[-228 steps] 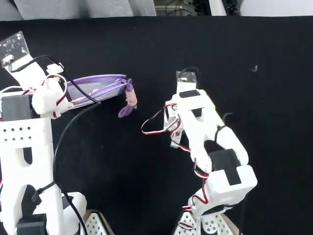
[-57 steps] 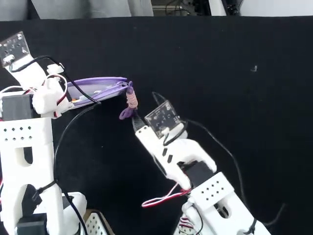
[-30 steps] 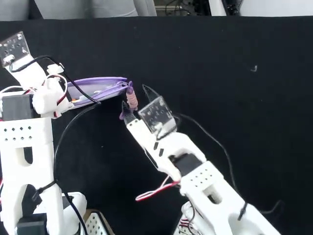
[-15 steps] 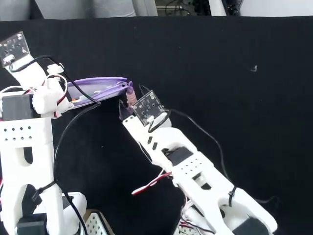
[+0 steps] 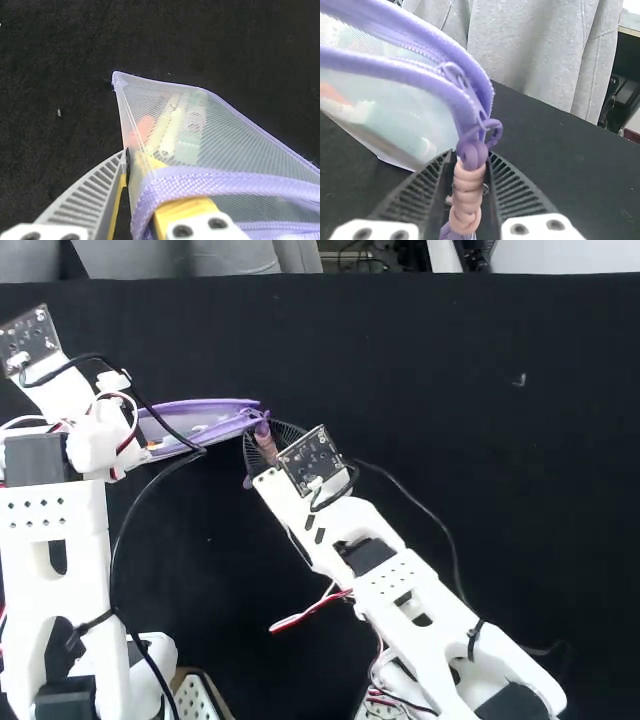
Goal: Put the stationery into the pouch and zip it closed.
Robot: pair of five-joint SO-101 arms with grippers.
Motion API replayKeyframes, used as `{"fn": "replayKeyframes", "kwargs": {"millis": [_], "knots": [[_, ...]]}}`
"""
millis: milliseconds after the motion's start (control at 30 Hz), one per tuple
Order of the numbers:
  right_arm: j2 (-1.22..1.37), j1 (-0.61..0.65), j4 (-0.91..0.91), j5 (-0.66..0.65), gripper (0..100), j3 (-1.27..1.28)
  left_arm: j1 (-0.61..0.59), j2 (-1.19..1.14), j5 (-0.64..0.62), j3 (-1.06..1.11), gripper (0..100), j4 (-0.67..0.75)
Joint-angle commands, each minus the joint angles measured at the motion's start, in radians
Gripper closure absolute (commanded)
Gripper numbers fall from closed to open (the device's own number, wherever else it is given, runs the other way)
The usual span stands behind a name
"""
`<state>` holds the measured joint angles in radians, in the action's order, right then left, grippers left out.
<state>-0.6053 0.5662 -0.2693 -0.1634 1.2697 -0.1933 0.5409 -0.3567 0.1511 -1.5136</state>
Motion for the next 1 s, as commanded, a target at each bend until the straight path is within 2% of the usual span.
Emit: {"fn": "replayKeyframes", "kwargs": {"millis": [0,167,267,400,600,767,967], "knots": [[0.004,-0.017,-0.023,-0.002,93.6,-0.015,-0.001,-0.003,-0.012,0.004,97,0.018],[0.004,-0.015,0.081,0.003,93.6,-0.059,-0.001,0.003,-0.012,0.031,97,0.046],[-0.002,-0.017,0.16,0.005,98.9,-0.102,0.001,0.005,-0.012,0.058,97,0.075],[-0.004,-0.023,0.269,0.003,98.8,-0.183,-0.004,0.006,-0.011,0.054,97,0.075],[-0.004,-0.077,0.638,0.005,98.8,-0.453,-0.004,0.006,-0.006,0.053,97,0.075],[-0.004,-0.072,0.968,0.003,98.8,-0.71,-0.005,0.006,-0.005,0.051,97,0.075],[0.004,-0.072,1.232,0.005,98.8,-1.004,-0.007,0.006,-0.002,0.001,80,0.025]]}}
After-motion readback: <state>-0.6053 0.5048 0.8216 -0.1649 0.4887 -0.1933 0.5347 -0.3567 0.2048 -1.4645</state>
